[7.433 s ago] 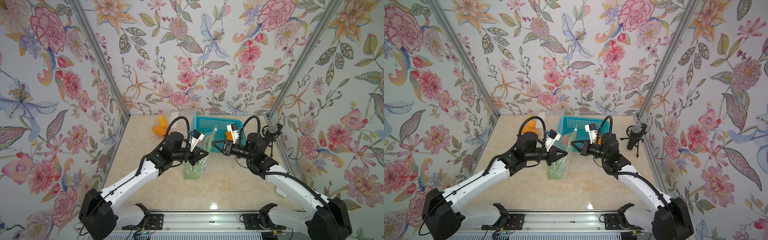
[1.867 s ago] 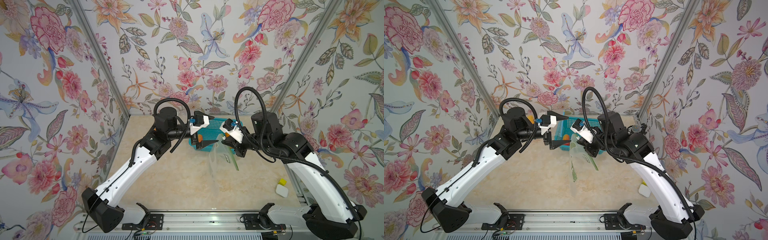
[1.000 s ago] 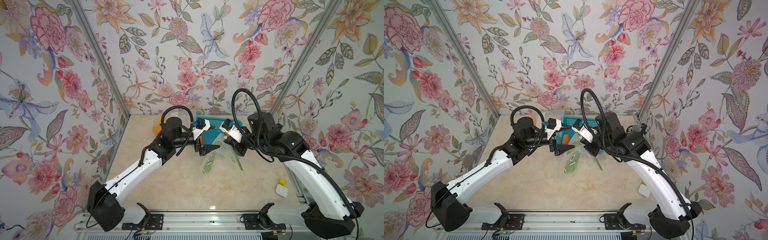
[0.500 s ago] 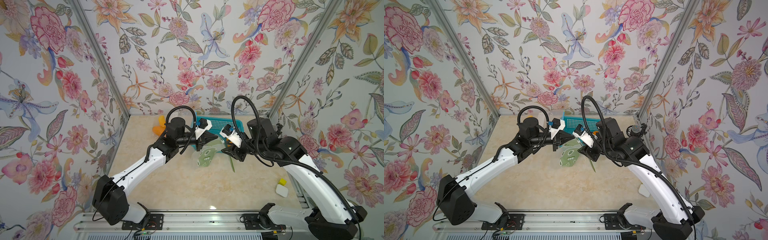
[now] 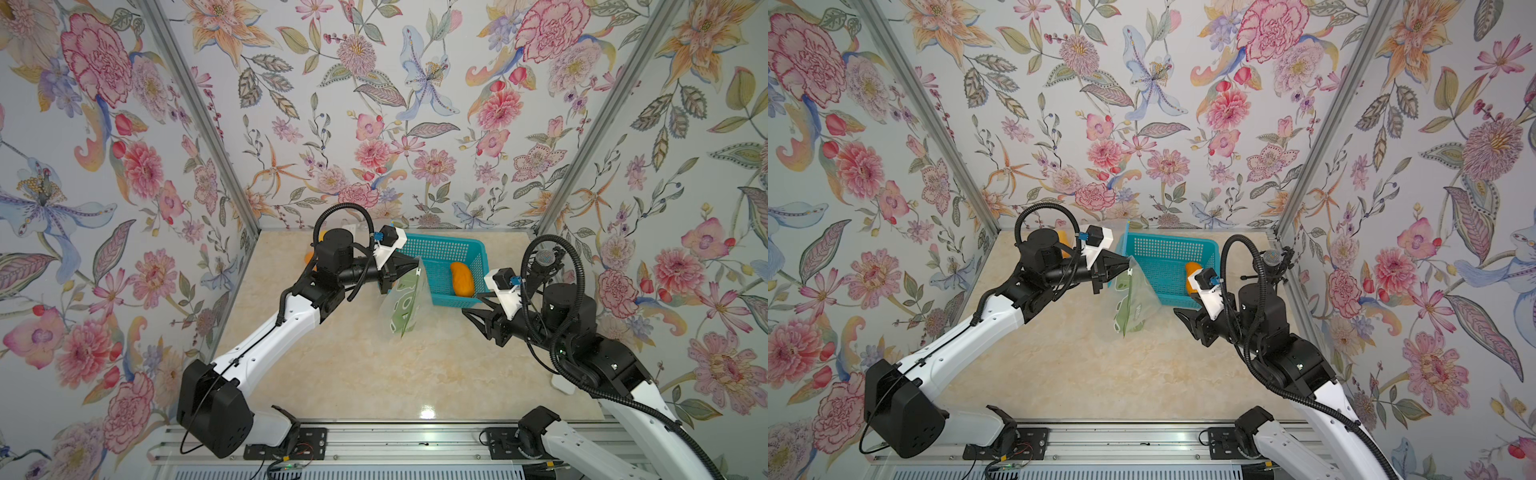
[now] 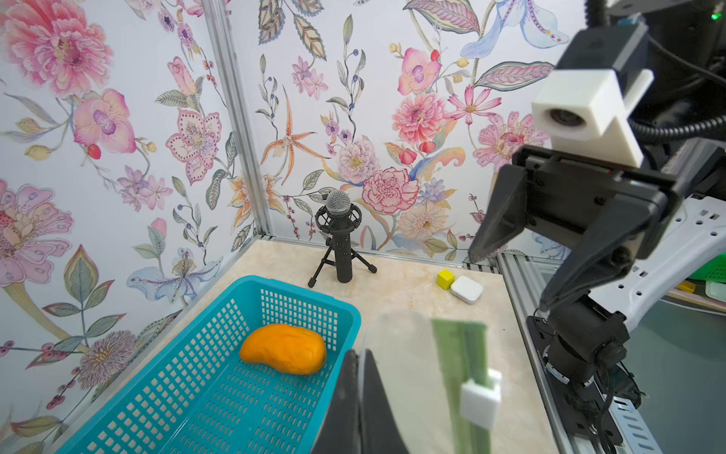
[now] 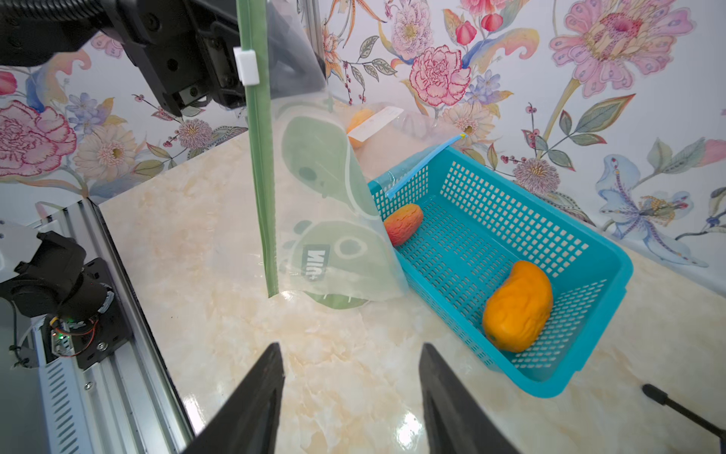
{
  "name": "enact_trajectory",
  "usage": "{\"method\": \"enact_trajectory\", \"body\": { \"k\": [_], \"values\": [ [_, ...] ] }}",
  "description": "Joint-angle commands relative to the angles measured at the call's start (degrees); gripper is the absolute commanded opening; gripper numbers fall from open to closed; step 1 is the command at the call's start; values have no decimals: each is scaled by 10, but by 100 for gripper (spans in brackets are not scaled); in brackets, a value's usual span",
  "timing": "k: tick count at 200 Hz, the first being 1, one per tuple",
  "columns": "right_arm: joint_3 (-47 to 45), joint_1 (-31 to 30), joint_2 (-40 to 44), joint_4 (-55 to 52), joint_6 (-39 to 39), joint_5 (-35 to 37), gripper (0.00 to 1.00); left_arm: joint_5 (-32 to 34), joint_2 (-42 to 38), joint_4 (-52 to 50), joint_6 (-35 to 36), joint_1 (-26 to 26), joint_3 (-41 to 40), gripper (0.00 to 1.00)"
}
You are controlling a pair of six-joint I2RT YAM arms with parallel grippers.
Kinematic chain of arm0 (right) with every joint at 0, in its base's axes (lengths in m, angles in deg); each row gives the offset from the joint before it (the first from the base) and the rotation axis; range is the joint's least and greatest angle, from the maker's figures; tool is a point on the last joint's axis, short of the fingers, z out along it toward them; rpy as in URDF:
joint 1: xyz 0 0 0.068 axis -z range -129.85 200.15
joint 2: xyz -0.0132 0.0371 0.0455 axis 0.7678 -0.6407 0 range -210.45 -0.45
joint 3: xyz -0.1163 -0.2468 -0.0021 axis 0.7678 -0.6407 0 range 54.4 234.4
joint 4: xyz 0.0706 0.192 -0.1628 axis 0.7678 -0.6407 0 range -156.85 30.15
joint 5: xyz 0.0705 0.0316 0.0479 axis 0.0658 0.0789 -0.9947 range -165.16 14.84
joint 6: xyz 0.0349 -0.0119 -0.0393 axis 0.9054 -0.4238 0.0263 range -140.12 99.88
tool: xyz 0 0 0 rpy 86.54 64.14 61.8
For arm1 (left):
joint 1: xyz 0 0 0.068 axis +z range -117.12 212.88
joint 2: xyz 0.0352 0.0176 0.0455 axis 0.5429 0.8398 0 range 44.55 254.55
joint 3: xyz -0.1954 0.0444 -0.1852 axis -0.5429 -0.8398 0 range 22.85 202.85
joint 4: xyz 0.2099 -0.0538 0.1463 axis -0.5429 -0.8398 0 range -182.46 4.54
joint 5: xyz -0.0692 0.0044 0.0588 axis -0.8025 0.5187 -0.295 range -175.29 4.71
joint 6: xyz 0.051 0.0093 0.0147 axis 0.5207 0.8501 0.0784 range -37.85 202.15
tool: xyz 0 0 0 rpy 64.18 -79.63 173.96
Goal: Place the mango in a zip-top bag and seal the zipper
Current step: Open the zipper of the food storage bag.
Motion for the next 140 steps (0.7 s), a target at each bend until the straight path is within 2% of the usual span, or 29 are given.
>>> {"method": "enact_trajectory", "body": {
  "k": [1,19,43,81,140],
  "values": [
    [-77,-72,26,151,114,156,54,85,-29,11,-76,4,0,0],
    [-129,-128,26,234,144,203,54,108,-41,32,-110,3,-13,0],
    [-161,-187,-12,309,144,293,57,110,-46,42,-115,1,-16,0],
    [-162,-202,-62,411,131,323,61,117,-40,51,-118,-3,-12,0],
    [-123,-212,-112,431,119,311,67,128,-41,48,-113,-3,-12,0]
  ]
}}
